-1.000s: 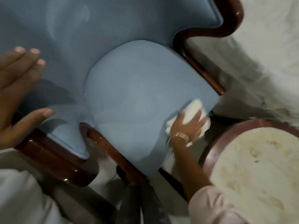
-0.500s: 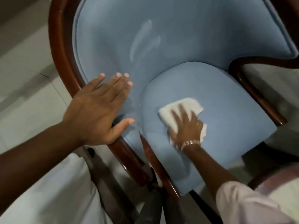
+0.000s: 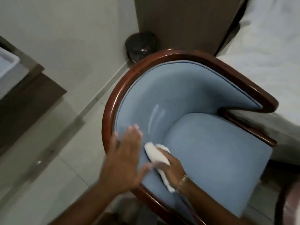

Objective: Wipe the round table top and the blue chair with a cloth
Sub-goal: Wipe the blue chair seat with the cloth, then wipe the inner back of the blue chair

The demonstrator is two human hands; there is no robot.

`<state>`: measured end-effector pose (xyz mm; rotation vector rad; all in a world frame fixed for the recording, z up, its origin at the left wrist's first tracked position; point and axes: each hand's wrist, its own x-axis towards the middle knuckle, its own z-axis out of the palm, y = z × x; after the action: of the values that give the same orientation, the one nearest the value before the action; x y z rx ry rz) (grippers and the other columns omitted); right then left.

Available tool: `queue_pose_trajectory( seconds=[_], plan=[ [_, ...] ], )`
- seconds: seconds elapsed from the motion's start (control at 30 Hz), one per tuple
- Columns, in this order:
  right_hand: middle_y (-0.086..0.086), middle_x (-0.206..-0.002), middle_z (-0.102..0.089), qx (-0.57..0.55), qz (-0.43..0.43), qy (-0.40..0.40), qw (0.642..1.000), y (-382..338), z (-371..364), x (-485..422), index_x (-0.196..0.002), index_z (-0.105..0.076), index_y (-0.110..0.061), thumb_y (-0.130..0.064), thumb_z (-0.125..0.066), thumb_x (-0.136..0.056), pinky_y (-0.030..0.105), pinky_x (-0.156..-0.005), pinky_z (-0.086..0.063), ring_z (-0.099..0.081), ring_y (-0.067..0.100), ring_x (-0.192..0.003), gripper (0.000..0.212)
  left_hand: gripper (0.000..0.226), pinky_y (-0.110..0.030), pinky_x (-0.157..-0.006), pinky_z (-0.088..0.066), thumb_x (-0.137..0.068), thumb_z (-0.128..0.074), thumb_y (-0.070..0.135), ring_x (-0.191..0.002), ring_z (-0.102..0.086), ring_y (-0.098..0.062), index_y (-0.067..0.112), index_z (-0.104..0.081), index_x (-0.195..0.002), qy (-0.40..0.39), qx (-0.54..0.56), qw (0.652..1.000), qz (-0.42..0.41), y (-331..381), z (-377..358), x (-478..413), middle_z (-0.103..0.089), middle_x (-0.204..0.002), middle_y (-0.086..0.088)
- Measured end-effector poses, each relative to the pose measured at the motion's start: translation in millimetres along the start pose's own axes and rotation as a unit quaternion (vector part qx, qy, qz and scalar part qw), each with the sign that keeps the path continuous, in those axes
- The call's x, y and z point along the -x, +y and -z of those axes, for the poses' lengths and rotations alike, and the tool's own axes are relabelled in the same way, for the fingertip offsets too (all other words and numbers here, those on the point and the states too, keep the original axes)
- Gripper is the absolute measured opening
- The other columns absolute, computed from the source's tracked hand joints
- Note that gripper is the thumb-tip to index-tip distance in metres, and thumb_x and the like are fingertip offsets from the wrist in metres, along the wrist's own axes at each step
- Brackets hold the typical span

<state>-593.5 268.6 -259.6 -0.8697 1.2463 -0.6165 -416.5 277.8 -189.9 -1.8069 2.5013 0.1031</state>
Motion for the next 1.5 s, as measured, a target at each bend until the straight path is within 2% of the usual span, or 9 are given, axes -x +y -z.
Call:
queue_pose_trajectory(
  seconds=[0.13, 0.27, 0.4, 0.63, 0.83, 1.13, 1.2, 1.33, 1.5],
  plan=[
    [-0.009, -0.162, -0.032, 0.051, 0.162, 0.203, 0.964, -47, -64, -95, -0.146, -0.041, -0.039, -0.039, -0.058, -0.097, 0.02, -0.123, -0.015, -0.024, 0.005, -0.15, 0.052, 0.094, -0.06, -0.127, -0.02, -0.094, -0.024, 0.066, -0.16, -0.006, -0.037, 0.0, -0.017, -0.161, -0.037, -0.048, 0.997, -0.041, -105, 30, -83, -0.009, -0.172, -0.022],
    [0.01, -0.15, -0.049, -0.1, 0.069, 0.426, 0.897, -56, -22, -188, -0.146, -0.048, -0.017, -0.046, -0.059, -0.081, 0.038, -0.122, -0.029, -0.042, 0.025, -0.142, 0.073, 0.092, -0.054, -0.131, -0.009, -0.095, -0.03, 0.064, -0.162, 0.003, -0.033, 0.003, -0.011, -0.162, -0.011, -0.045, 0.992, -0.119, -122, 20, -119, -0.004, -0.174, -0.018],
    [-0.002, -0.144, -0.057, -0.096, -0.065, 0.327, 0.938, 2, -36, -147, -0.14, -0.05, -0.042, -0.028, -0.065, -0.09, 0.039, -0.112, -0.045, -0.057, 0.023, -0.13, 0.054, 0.093, -0.056, -0.13, -0.012, -0.094, -0.037, 0.061, -0.161, -0.002, -0.033, 0.005, -0.012, -0.163, 0.0, 0.006, 0.994, -0.113, -119, 19, -117, -0.006, -0.174, -0.017],
    [-0.013, -0.163, -0.029, 0.064, 0.213, 0.306, 0.926, -93, -91, -140, -0.142, -0.025, -0.06, -0.05, -0.054, -0.092, 0.031, -0.117, -0.03, -0.028, 0.013, -0.149, 0.058, 0.082, -0.057, -0.129, -0.015, -0.1, -0.021, 0.06, -0.161, -0.011, -0.032, 0.005, -0.012, -0.16, 0.026, 0.101, 0.988, -0.115, -118, 23, -116, -0.01, -0.171, -0.017],
    [0.006, -0.162, -0.033, 0.01, 0.219, 0.481, 0.849, -98, -24, -214, -0.148, -0.044, -0.018, -0.034, -0.058, -0.092, 0.03, -0.121, -0.023, -0.028, 0.026, -0.15, 0.06, 0.082, -0.057, -0.129, -0.014, -0.101, -0.02, 0.06, -0.16, -0.013, -0.033, 0.003, -0.015, -0.159, 0.045, 0.117, 0.986, -0.114, -120, 16, -114, -0.015, -0.171, -0.017],
    [-0.008, -0.144, -0.057, 0.024, 0.0, 0.218, 0.976, -22, -64, -78, -0.136, -0.051, -0.039, -0.037, -0.064, -0.091, 0.037, -0.115, -0.04, -0.054, 0.013, -0.132, 0.047, 0.082, -0.052, -0.131, -0.004, -0.1, -0.027, 0.06, -0.161, 0.001, -0.029, 0.008, -0.008, -0.161, -0.05, 0.128, 0.988, -0.075, -110, 39, -114, -0.003, -0.172, -0.012],
    [-0.017, -0.136, -0.062, 0.013, 0.053, 0.194, 0.98, -71, -80, -57, -0.131, -0.059, -0.039, -0.06, -0.062, -0.081, 0.036, -0.112, -0.045, -0.057, 0.005, -0.125, 0.054, 0.07, -0.047, -0.132, -0.005, -0.102, -0.034, 0.05, -0.162, -0.006, -0.022, 0.011, -0.025, -0.16, -0.094, 0.351, 0.93, 0.053, -100, 64, -115, -0.015, -0.172, -0.009],
    [-0.025, -0.151, -0.037, 0.042, 0.179, 0.183, 0.966, -178, -122, -44, -0.141, -0.053, -0.037, -0.068, -0.045, -0.091, 0.002, -0.109, -0.023, -0.034, -0.018, -0.134, 0.059, 0.056, -0.042, -0.094, -0.06, -0.09, -0.058, 0.051, -0.119, -0.069, -0.038, 0.008, -0.074, -0.121, -0.055, 0.755, 0.611, 0.232, -110, 116, -94, -0.074, -0.124, -0.024],
    [-0.015, -0.158, -0.027, 0.1, 0.295, 0.11, 0.944, -269, -197, -68, -0.141, -0.051, -0.028, -0.028, -0.055, -0.092, 0.006, -0.109, -0.026, -0.033, 0.001, -0.14, 0.049, 0.03, -0.042, -0.074, -0.066, -0.08, -0.073, 0.026, -0.098, -0.078, -0.035, 0.013, -0.081, -0.106, 0.106, 0.832, 0.477, 0.264, -199, 157, -58, -0.079, -0.112, -0.021]
  ],
)
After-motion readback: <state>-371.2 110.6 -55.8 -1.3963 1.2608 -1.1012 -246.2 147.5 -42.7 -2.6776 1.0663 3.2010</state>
